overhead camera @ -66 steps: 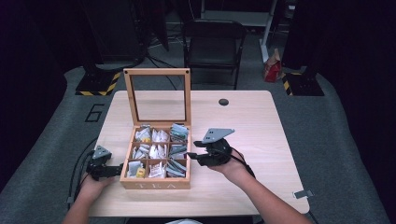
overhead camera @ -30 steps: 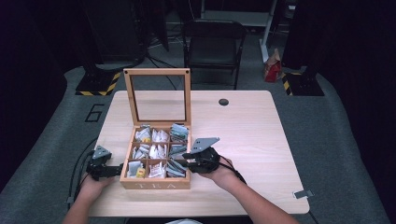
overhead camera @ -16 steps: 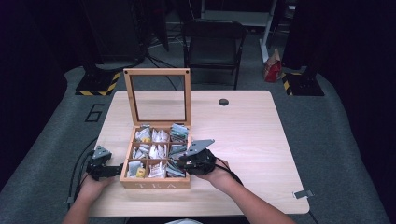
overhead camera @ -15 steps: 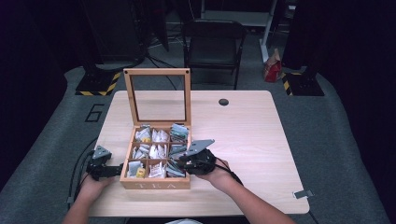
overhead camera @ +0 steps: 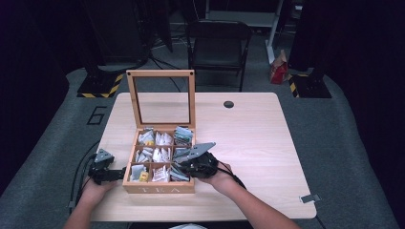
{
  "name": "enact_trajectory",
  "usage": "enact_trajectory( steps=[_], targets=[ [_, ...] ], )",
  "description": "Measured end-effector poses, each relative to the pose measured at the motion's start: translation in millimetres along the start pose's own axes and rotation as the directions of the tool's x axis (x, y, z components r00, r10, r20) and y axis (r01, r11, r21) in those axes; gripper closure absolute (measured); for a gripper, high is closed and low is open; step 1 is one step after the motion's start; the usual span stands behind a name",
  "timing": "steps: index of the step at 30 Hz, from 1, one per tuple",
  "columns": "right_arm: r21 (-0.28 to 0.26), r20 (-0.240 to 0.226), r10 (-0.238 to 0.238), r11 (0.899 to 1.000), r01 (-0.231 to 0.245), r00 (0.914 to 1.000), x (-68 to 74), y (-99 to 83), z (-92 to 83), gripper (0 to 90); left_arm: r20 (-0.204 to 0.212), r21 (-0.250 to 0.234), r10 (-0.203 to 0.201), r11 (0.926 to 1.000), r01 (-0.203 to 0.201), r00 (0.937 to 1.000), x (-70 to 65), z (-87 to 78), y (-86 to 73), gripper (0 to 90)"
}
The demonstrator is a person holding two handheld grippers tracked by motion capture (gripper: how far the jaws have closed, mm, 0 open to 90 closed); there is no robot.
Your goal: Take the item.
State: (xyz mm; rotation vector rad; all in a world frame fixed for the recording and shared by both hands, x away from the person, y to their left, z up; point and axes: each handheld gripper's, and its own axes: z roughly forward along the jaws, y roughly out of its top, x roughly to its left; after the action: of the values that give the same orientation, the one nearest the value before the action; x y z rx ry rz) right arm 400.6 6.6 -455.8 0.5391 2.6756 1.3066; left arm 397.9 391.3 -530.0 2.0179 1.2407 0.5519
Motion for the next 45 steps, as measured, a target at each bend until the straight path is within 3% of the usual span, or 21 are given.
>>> enact_trajectory(
  steps=[16, 27, 30, 34, 36, 37, 45],
  targets=[
    [0.027, -0.02, 0.016, 1.0, -0.016, 0.9997, -1.5, -1.3, 8.7, 83.4, 0.0, 0.0, 0.0, 1.0, 0.0, 1.0, 0.0, 0.0, 0.0, 15.2],
    [0.04, -0.022, 0.028, 0.999, -0.027, 0.9994, -1.5, -1.5, 13.2, 83.9, 0.001, 0.003, 0.001, 1.0, -0.001, 1.0, 0.1, -0.2, 0.1, 15.2],
    [0.042, -0.021, 0.026, 0.999, -0.025, 0.9994, -0.7, -0.8, 15.5, 85.0, 0.0, 0.0, 0.0, 1.0, 0.0, 1.0, 0.0, 0.0, 0.0, 15.2],
    [0.048, -0.021, -0.017, 0.999, 0.018, 0.9996, -0.9, -0.1, 17.9, 87.7, 0.001, 0.002, 0.0, 1.0, 0.0, 1.0, 0.1, -0.2, 0.1, 15.3],
    [0.043, -0.018, 0.003, 0.999, -0.002, 0.9998, 1.6, 0.2, 18.5, 88.8, 0.001, 0.003, 0.0, 1.0, 0.0, 1.0, 0.1, -0.2, 0.1, 15.2],
    [0.047, -0.022, -0.021, 0.999, 0.022, 0.9995, 0.3, 0.3, 18.3, 89.1, 0.001, 0.002, 0.0, 1.0, 0.0, 1.0, 0.1, -0.2, 0.1, 15.2],
    [0.04, -0.02, -0.022, 0.999, 0.022, 0.9996, 1.9, 1.4, 15.4, 89.6, 0.001, 0.002, 0.0, 1.0, 0.0, 1.0, 0.1, -0.2, 0.1, 15.2]
  ],
)
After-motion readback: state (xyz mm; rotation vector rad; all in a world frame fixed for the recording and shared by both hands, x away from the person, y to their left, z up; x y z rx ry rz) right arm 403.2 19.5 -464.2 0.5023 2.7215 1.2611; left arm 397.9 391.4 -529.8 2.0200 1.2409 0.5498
